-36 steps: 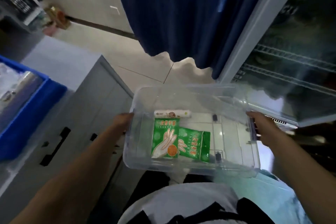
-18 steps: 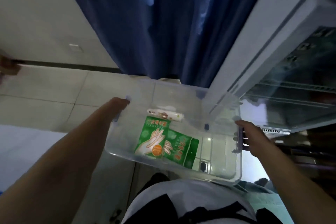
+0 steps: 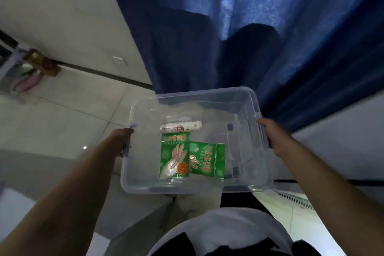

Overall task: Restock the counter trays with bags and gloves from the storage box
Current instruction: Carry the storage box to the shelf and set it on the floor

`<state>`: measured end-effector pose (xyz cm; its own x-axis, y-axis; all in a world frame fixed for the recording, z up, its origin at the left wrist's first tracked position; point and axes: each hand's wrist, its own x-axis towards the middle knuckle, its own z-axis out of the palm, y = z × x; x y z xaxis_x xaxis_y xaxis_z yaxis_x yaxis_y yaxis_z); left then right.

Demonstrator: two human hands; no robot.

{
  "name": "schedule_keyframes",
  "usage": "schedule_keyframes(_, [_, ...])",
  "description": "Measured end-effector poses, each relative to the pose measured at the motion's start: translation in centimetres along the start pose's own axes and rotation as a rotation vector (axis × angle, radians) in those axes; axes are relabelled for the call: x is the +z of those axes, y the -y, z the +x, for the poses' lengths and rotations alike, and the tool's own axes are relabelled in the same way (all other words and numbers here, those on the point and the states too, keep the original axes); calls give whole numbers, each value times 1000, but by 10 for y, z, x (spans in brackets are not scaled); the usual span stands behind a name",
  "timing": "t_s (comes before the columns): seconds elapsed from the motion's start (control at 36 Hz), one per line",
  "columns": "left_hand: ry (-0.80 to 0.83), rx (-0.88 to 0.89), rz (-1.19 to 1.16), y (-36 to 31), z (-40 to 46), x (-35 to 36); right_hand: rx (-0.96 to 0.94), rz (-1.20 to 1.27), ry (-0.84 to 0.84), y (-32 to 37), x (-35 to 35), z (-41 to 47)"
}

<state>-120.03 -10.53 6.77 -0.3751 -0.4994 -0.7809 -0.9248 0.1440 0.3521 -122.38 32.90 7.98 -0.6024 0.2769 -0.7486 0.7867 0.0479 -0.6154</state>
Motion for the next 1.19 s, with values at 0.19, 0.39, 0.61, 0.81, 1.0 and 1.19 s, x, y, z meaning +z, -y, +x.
schedule_keyframes(0.19, [-182,-92,-221,8,10,-41,-97,-202,196,119,97,59])
schedule_keyframes(0.39, [-268,-270,-455,17,17,-96,-167,-364,428,215,225,72])
schedule_keyframes(0.61, [-343,-368,-707,17,76,-171,-233,-485,516,284,384,69])
schedule_keyframes(0.81, [-387,-299,-892,-4,130,-253,-306,-625,499,346,509,44])
schedule_keyframes(1.0, [-364,-330,-1017,-21,179,-338,-356,-622,541,400,625,20])
schedule_keyframes(1.19, [-316,-412,-1026,-22,271,-423,-304,-612,621,439,755,33])
